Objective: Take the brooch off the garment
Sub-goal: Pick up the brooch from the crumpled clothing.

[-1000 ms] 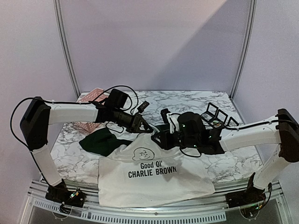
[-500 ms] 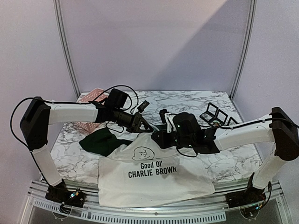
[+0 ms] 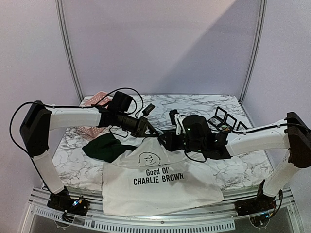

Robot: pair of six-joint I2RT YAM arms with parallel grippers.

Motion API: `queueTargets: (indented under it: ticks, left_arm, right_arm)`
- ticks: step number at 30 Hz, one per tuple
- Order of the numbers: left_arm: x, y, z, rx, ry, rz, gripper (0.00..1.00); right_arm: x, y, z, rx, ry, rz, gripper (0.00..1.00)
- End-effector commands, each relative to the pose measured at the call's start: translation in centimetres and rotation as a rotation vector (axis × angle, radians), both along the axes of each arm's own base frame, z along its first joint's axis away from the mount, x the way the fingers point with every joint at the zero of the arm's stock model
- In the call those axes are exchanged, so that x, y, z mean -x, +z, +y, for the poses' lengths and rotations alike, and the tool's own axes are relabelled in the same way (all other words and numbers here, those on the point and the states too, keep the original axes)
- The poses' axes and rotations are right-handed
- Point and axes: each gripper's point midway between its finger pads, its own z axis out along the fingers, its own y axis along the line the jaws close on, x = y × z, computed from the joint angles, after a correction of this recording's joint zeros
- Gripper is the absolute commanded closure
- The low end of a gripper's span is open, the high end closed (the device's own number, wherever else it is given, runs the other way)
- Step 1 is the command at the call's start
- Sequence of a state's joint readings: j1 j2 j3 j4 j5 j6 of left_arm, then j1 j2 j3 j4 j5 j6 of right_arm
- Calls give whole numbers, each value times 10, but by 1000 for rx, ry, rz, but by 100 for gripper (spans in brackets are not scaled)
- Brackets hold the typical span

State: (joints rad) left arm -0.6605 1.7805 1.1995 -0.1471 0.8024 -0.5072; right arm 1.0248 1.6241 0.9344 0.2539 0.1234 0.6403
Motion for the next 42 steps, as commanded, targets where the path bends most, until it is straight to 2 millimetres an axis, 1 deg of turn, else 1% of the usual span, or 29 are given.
queueTargets:
  ticks: [1,7,13,16,19,23,26,31,35,40,42]
  left_arm:
    - [-2,15,5,18,4,-42,100]
    - [-2,16,5,20,4,-44,100]
    - [-2,15,5,19,3,-40,100]
    - [-1,14,5,19,0,-37,100]
    - [-1,14,5,18,1,-37,100]
    - [-1,15,4,20,-1,-37,100]
    - [0,15,4,22,-4,-35,100]
    - [0,15,4,20,-1,-38,100]
    - [-1,16,5,16,3,-44,100]
    - [-2,16,7,0,8,-60,100]
    - [-3,17,8,-9,7,-69,100]
  right_arm:
    - [-2,6,-6,-10,-35,-14,71]
    - [-4,-11,0,39,-29,16,74]
    - [-1,-7,11,12,29,1,74]
    - [1,-7,16,6,59,-7,71]
    - [2,-8,21,9,77,-9,68]
    - [1,-15,24,24,89,0,68]
    - [0,-16,24,30,81,-4,68]
    - [-9,-17,17,55,20,-9,74]
    - [-10,-16,12,58,1,-12,83]
    - [-10,-20,6,66,-26,-3,89]
    - [-10,-18,4,56,-32,-9,91]
